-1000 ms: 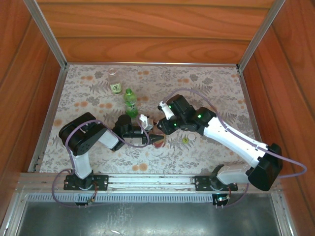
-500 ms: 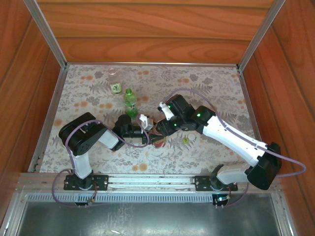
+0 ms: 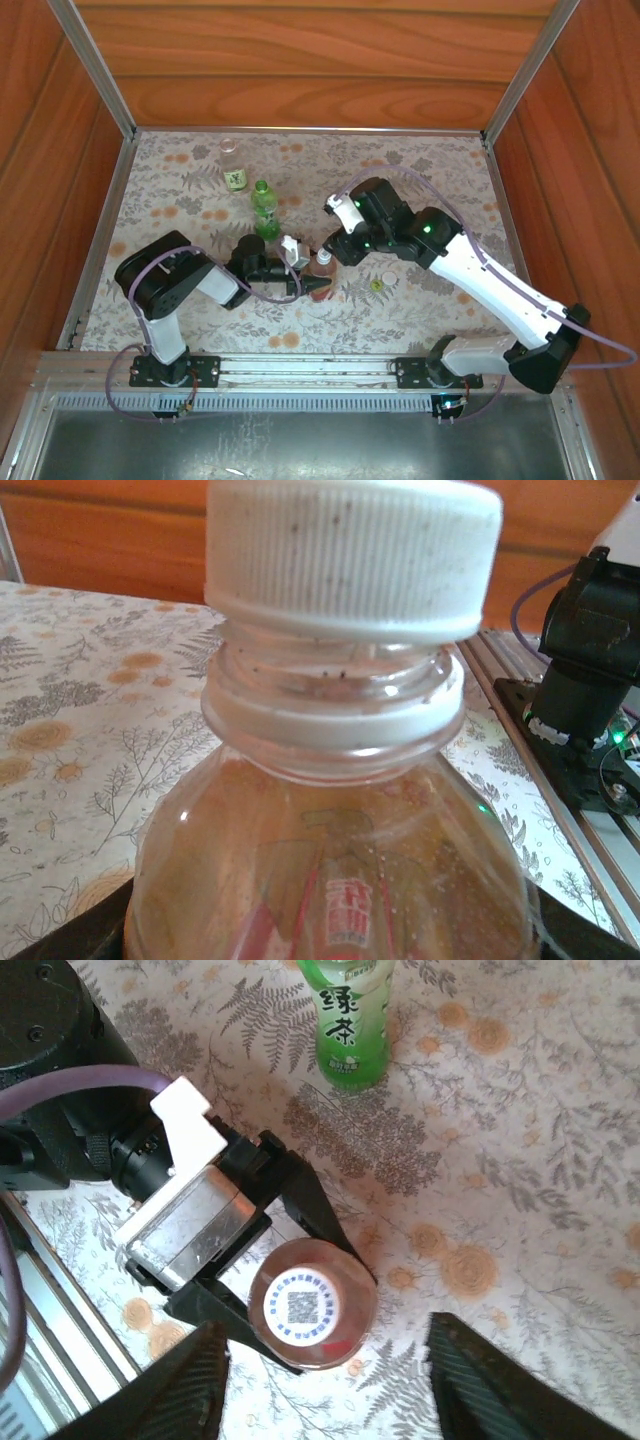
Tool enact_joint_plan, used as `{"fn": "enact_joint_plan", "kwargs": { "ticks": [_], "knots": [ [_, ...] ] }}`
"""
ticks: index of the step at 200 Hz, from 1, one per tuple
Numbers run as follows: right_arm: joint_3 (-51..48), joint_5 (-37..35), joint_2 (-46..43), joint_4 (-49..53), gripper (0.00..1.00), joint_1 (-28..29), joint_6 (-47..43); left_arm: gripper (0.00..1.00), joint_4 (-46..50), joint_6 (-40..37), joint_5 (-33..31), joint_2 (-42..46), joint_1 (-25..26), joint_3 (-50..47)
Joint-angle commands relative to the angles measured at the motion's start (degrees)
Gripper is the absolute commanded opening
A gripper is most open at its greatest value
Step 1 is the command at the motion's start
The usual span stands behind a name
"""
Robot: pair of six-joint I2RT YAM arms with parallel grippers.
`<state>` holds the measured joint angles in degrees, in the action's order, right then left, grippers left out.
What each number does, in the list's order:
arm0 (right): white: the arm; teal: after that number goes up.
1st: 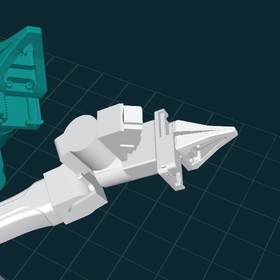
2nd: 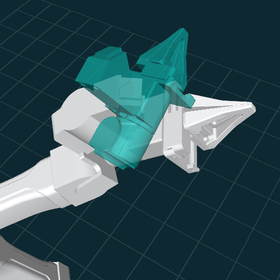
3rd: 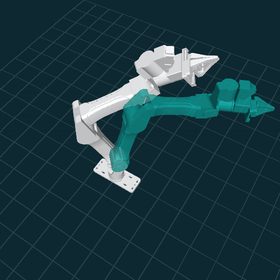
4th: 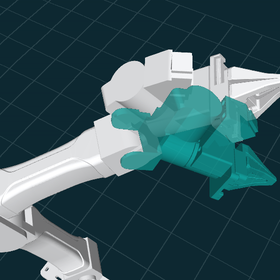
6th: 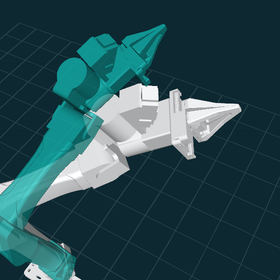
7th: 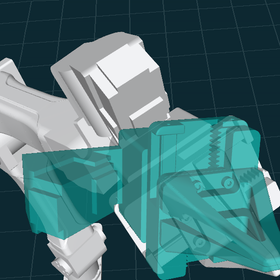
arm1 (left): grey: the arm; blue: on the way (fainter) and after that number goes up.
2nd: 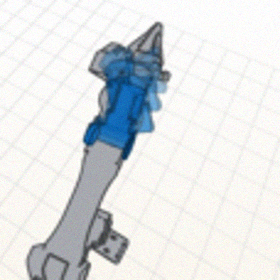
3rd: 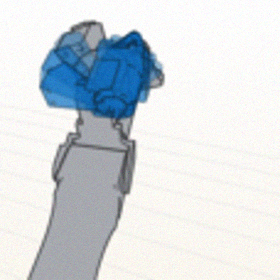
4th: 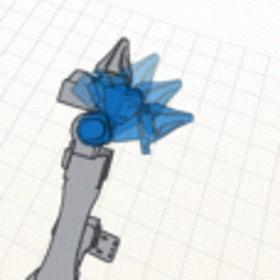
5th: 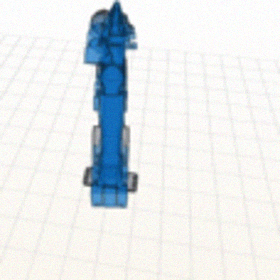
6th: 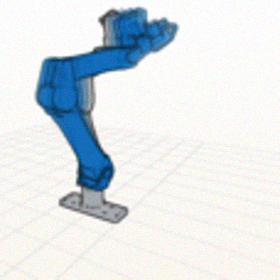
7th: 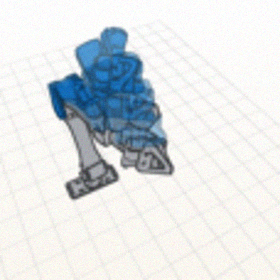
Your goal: Screw on the bottle caps
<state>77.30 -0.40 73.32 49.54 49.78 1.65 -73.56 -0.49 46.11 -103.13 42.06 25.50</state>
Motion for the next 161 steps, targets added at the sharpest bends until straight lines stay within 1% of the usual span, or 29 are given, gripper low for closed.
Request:
{"fn": "enact_joint_plan", "kwargs": {
  "ticks": [1,12,31,75,96,124,161],
  "knots": [
    [3.7,0.6,4.1,5.6,0.5,-0.4,-2.0,0.59,5.1,-2.4,-0.5,1.0,-0.1,-1.1],
    [4.3,1.7,5.6,5.5,0.47,-0.4,-1.5,0.59,5.3,-2.6,-0.4,0.9,-0.2,-1.1],
    [4.1,1.4,7.4,4.8,0.42,-0.4,-1.4,0.59,5.5,-2.6,-0.4,1.0,-0.2,-1.2],
    [3.2,2.3,9.7,4.4,0.36,-0.5,-1.1,0.59,5.9,-2.8,-0.3,1.7,-0.2,-1.4],
    [2.1,3.0,9.8,3.9,0.35,-0.5,-0.9,0.59,6.0,-2.8,-0.3,1.9,-0.2,-1.4],
    [-0.2,2.2,10.0,3.4,0.34,-0.5,-0.7,0.59,6.2,-2.8,-0.3,2.4,-0.2,-1.5],
    [-1.1,2.6,10.1,3.2,0.33,-0.6,-0.2,0.59,6.3,-2.9,-0.3,2.7,-0.2,-1.7]
  ]
}}
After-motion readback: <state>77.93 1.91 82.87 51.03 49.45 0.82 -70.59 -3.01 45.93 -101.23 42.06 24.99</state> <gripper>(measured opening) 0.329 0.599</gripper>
